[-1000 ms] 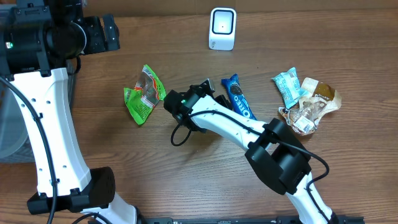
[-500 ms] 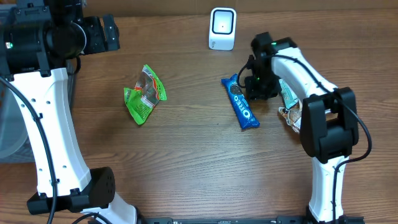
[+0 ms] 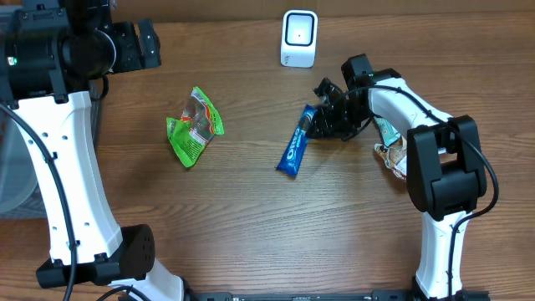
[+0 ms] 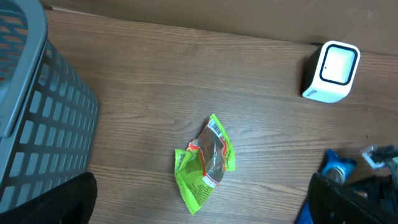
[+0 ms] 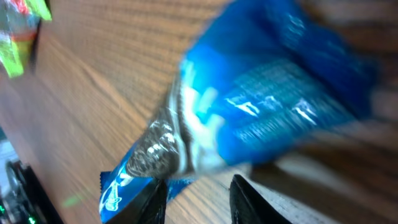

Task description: Scan the item barcode

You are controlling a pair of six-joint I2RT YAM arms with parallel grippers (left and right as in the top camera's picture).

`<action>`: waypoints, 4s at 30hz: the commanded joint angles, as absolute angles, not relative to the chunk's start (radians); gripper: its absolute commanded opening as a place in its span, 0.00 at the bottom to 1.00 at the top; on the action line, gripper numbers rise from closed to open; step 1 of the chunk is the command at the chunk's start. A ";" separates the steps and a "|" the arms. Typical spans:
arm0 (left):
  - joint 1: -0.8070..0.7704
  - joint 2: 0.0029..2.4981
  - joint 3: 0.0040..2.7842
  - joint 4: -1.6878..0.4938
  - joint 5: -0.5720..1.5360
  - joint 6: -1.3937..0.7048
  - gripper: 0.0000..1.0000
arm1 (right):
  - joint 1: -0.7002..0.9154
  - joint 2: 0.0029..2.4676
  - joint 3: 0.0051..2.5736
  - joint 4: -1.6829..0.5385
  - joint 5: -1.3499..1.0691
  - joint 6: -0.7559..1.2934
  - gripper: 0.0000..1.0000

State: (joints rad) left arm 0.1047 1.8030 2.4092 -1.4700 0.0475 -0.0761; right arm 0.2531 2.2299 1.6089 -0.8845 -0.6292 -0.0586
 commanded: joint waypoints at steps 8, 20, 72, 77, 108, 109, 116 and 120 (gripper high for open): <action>0.104 1.811 2.412 -1.469 0.044 -0.086 1.00 | 0.360 2.202 1.613 -0.617 -0.641 0.348 0.24; 0.104 1.811 2.412 -1.469 0.044 -0.086 1.00 | 0.610 2.201 1.695 -0.713 -0.379 0.345 0.22; 0.104 1.811 2.412 -1.469 0.044 -0.086 1.00 | 0.818 2.243 1.921 -1.272 0.881 0.544 0.04; 0.104 1.811 2.412 -1.469 0.044 -0.086 1.00 | 0.903 2.424 1.919 -1.324 0.940 0.640 0.04; 0.104 1.811 2.412 -1.469 0.044 -0.086 1.00 | 0.482 2.089 1.902 -1.346 -0.282 -0.103 0.48; 0.104 1.811 2.412 -1.469 0.044 -0.086 1.00 | 0.482 2.089 1.873 -1.334 -0.280 -0.102 0.49; 0.104 1.811 2.412 -1.469 0.044 -0.086 1.00 | 0.481 2.089 1.659 -1.270 -0.312 -0.160 0.50; 0.104 1.811 2.412 -1.469 0.044 -0.086 1.00 | 0.481 2.089 1.588 -1.199 -0.374 -0.192 0.57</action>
